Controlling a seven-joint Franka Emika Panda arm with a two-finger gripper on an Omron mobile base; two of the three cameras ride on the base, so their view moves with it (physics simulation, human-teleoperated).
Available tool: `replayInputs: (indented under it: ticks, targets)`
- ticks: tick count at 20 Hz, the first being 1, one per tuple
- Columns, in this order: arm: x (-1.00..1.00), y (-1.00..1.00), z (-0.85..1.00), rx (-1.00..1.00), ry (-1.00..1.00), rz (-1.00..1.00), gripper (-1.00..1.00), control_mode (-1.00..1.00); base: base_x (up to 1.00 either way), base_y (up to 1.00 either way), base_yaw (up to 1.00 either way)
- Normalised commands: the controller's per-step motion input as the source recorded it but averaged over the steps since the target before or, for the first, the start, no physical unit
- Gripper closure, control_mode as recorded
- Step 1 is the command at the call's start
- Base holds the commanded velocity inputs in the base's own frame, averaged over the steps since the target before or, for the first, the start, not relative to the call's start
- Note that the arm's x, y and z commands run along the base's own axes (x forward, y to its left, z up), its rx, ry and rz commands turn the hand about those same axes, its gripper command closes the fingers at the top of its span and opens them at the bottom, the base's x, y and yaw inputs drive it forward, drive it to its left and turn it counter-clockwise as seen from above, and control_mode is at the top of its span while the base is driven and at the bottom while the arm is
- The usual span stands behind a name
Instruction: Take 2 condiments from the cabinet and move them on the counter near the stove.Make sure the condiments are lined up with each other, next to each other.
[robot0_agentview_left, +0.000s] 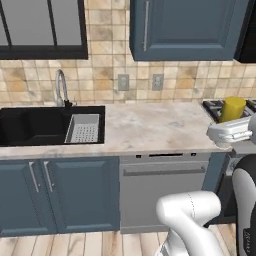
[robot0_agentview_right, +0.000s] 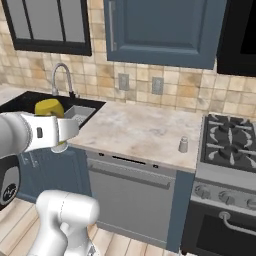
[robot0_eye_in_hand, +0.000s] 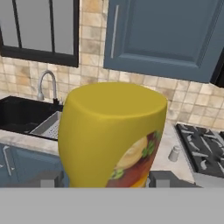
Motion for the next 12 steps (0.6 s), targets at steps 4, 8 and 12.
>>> replayInputs:
  ticks: [4, 8, 12]
  targets:
    - [0.00, 0.00, 0.00, 0.00, 0.00, 0.00, 1.00, 1.00, 0.18, -0.09, -0.23]
    - [0.00, 0.00, 0.00, 0.00, 0.00, 0.00, 1.00, 1.00, 0.36, 0.00, -0.06]
    - [0.00, 0.00, 0.00, 0.00, 0.00, 0.00, 1.00, 1.00, 0.48, 0.00, 0.00]
